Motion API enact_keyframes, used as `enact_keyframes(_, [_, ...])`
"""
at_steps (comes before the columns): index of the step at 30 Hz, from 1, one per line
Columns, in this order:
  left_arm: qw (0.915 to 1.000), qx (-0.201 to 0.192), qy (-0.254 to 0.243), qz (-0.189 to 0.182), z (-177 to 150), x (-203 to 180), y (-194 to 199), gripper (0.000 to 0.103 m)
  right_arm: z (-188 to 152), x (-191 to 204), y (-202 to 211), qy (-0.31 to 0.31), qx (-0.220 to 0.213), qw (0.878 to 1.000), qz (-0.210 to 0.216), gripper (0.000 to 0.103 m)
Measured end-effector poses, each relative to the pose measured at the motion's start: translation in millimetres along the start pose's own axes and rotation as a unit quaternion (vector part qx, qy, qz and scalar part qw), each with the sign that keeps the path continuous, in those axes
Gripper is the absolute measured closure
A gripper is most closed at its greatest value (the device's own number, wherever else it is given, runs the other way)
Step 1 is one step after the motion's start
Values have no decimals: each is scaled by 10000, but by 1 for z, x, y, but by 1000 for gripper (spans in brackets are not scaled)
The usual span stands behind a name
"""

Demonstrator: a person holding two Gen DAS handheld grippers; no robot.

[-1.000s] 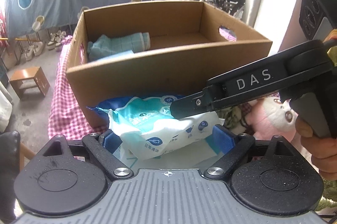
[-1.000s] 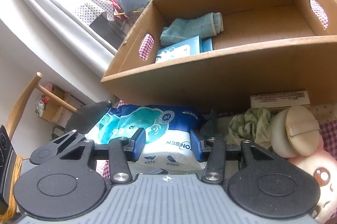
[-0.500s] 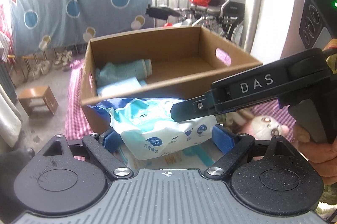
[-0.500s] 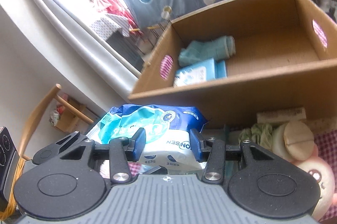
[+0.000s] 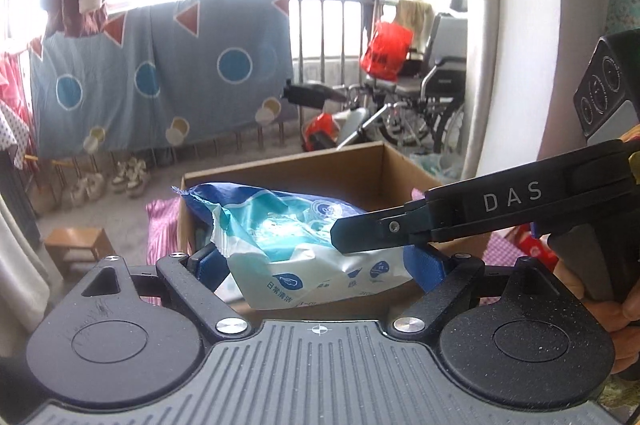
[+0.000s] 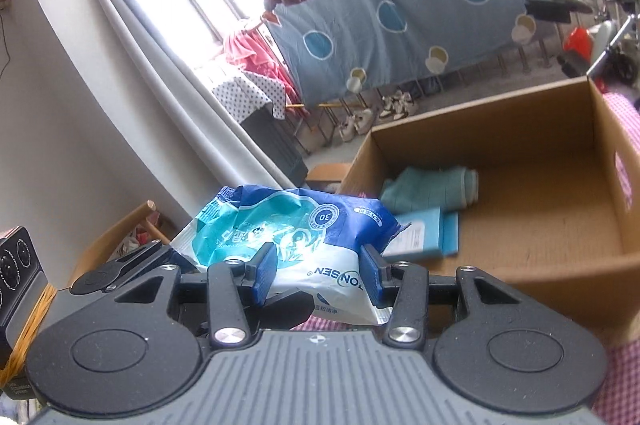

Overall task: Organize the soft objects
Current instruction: 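Lift the wipes pack and carry it over the box, then lower the wipes pack into the box beside the plaster box and release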

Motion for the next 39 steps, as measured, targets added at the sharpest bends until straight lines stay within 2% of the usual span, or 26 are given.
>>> enact_keyframes(7, [9997, 91, 96, -210, 18, 15, -28, 13, 35, -17, -18, -45, 206, 9998, -57, 54])
enact_keyframes(11, [9977, 453, 294, -417, 27, 34, -57, 13, 58, -36, -45, -215, 609, 9979, -56, 54])
enact_keyframes(15, [9921, 927, 551, -634, 32, 52, -90, 15, 77, -63, -78, -458, 1094, 9929, -58, 54])
enact_keyframes(21, [9789, 1657, 863, -827, 19, 65, -130, 16, 83, -102, -126, -806, 1896, 9785, -70, 55])
enact_keyframes(26, [9698, 2134, 900, -759, 7, 66, -145, 15, 69, -125, -158, -1077, 2634, 9586, -131, 55])
enact_keyframes(28, [9691, 2132, 955, -795, 4, 71, -142, 13, 64, -132, -164, -1176, 2827, 9519, -83, 55])
enact_keyframes(29, [9717, 2048, 924, -733, 5, 72, -139, 11, 63, -133, -165, -1195, 2870, 9504, -91, 55])
enact_keyframes(32, [9801, 1724, 816, -544, 7, 75, -124, 7, 66, -134, -162, -1156, 2854, 9513, -165, 55])
enact_keyframes(39, [9852, 1173, 1098, -598, 2, 96, -78, 6, 76, -133, -158, -1110, 2912, 9490, -483, 55])
Point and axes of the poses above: each gripper's, at about its wrist camera, not at the fingertips, and y roughly against the way its jaws point, x to its left, z to its top, the point moved 3 cm from there along -y, roughly the way its jaws point, and after that the axes turned 12 degrees about x, right-handed, at the moved point
